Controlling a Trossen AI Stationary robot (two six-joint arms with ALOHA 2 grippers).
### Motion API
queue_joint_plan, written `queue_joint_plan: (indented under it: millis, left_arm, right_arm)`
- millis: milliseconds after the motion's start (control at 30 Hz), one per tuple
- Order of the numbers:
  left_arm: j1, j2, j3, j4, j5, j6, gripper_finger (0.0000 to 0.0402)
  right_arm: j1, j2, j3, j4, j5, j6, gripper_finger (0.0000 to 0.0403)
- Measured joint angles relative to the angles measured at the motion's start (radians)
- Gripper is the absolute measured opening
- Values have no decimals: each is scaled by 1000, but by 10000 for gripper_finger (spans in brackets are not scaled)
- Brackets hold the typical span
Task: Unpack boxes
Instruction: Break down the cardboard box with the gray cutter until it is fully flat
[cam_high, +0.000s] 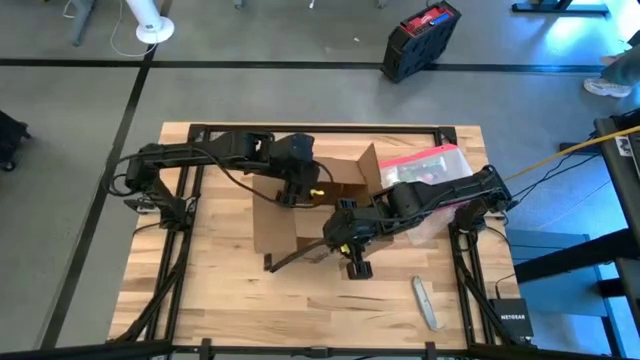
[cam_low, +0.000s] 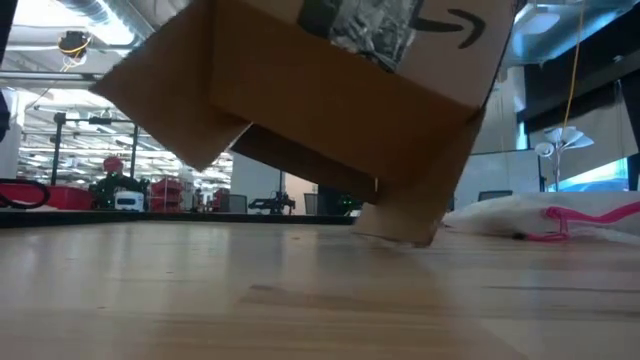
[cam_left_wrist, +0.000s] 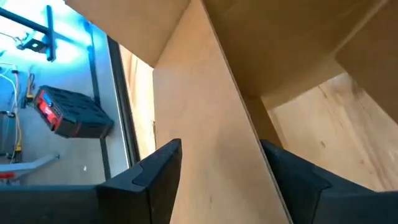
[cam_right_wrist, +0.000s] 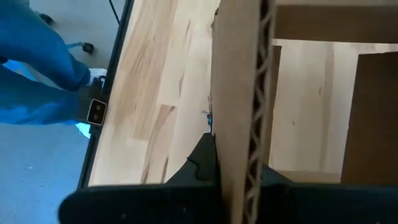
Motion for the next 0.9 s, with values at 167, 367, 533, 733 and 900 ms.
queue_joint_plan:
  millis: [167, 367, 533, 733, 900]
  left_arm:
    - [16, 41, 0, -72, 0, -4, 181]
    - [52, 68, 2, -92, -17, -56, 101]
    - [80, 62, 2, -82, -54, -19, 11]
    - [130, 45, 15, -79, -62, -12, 3]
    - [186, 11, 52, -86, -58, 11, 2]
  right_arm:
    - [0, 0, 0, 7, 1, -2, 0]
    - [0, 0, 0, 6, 11, -6, 0]
    - [9, 0, 1, -2, 53, -15, 0]
    - [33, -1, 2, -72, 191, -12, 0]
    - [50, -1, 2, -137, 345, 14, 0]
